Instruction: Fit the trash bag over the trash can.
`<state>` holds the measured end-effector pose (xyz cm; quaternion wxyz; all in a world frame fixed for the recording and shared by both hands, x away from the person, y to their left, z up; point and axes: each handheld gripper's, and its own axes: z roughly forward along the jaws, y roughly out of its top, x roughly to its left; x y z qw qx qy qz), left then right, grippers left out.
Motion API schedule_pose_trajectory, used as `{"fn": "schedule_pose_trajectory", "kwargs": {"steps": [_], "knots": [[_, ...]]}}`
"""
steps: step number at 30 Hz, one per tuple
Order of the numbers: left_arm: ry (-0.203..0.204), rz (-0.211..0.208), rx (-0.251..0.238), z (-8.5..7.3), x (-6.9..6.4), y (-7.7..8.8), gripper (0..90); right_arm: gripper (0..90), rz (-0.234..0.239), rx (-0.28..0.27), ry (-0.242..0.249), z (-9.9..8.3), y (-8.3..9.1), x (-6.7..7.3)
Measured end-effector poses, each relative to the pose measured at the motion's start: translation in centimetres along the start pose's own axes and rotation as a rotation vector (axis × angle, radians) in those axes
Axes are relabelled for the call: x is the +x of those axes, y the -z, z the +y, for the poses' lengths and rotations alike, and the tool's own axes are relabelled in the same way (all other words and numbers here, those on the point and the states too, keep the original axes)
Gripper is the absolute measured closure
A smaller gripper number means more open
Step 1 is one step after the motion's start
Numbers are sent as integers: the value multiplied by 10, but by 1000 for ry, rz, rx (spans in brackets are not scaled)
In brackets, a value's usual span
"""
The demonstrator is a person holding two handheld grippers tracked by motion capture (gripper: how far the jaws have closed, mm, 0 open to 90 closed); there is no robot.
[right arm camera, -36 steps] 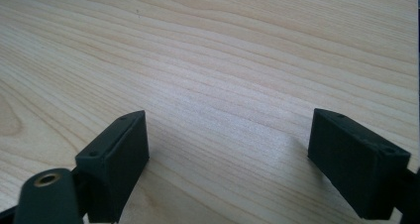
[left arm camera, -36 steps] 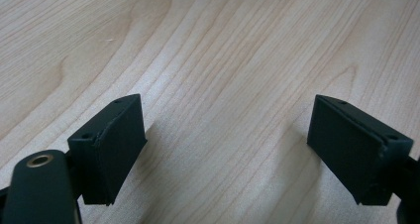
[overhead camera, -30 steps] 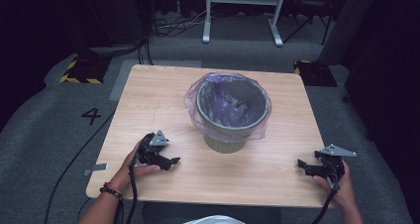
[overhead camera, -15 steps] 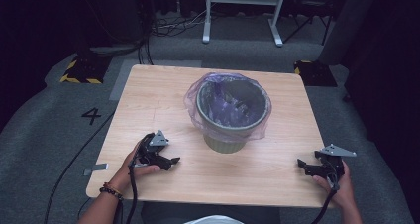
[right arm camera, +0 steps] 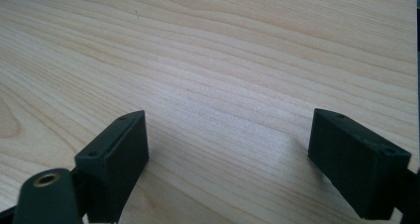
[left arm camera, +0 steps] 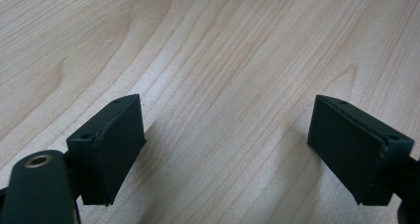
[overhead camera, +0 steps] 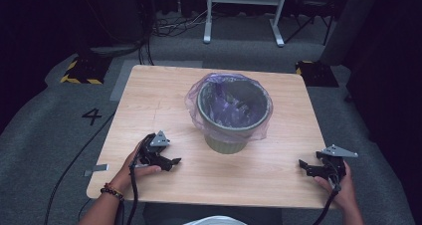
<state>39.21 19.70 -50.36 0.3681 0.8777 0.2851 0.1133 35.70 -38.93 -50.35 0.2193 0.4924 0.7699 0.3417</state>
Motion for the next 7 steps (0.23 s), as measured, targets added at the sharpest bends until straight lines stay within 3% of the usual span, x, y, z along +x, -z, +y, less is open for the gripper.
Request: {"fn": "schedule_pose_trajectory", "kwargs": {"steps": [7], "knots": [[1, -2, 2, 0, 0, 0, 140, 158, 0, 0, 0, 0, 0, 0]]}}
